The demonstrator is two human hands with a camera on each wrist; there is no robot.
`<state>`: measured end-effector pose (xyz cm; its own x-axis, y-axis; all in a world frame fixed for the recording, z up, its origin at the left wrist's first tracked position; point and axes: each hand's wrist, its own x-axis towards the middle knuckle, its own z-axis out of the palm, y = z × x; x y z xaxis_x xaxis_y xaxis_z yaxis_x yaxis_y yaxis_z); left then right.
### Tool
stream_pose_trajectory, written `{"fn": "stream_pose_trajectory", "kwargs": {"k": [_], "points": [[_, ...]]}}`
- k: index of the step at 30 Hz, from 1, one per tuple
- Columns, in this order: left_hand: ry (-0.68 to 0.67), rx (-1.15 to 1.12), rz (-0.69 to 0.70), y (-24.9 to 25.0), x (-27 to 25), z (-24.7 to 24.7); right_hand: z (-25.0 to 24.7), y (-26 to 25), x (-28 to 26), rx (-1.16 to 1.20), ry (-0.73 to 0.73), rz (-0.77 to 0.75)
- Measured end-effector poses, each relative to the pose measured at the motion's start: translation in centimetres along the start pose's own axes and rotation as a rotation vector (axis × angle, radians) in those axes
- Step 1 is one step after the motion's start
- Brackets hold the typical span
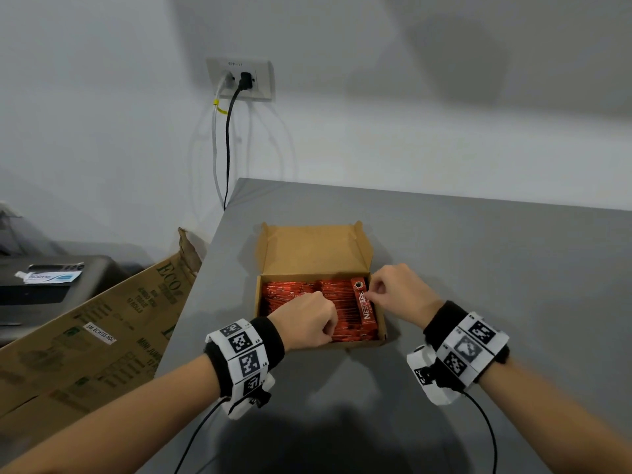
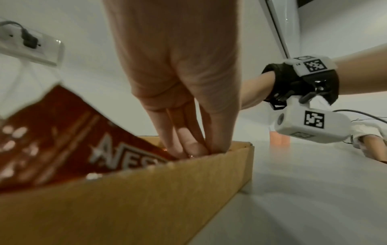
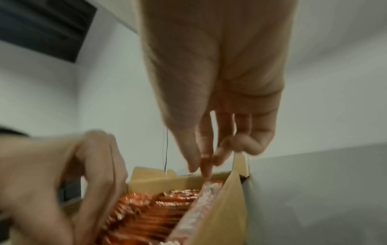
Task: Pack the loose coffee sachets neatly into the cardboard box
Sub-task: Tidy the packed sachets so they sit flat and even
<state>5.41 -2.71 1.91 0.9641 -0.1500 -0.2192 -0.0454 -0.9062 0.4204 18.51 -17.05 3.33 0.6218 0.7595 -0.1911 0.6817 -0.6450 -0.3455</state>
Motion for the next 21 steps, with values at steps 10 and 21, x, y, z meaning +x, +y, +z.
{"fn": "stream_pose_trajectory", "kwargs": {"k": [10, 21], "points": [[0.135, 0.030, -0.167, -3.5, -2.3, -3.0, 2.6, -0.7, 0.6, -0.136, 0.049, 0.132], [-0.087, 0.243, -0.178, -4.8, -4.4, -2.4, 2.1, -5.5, -1.4, 0.419, 0.011, -0.270]]}}
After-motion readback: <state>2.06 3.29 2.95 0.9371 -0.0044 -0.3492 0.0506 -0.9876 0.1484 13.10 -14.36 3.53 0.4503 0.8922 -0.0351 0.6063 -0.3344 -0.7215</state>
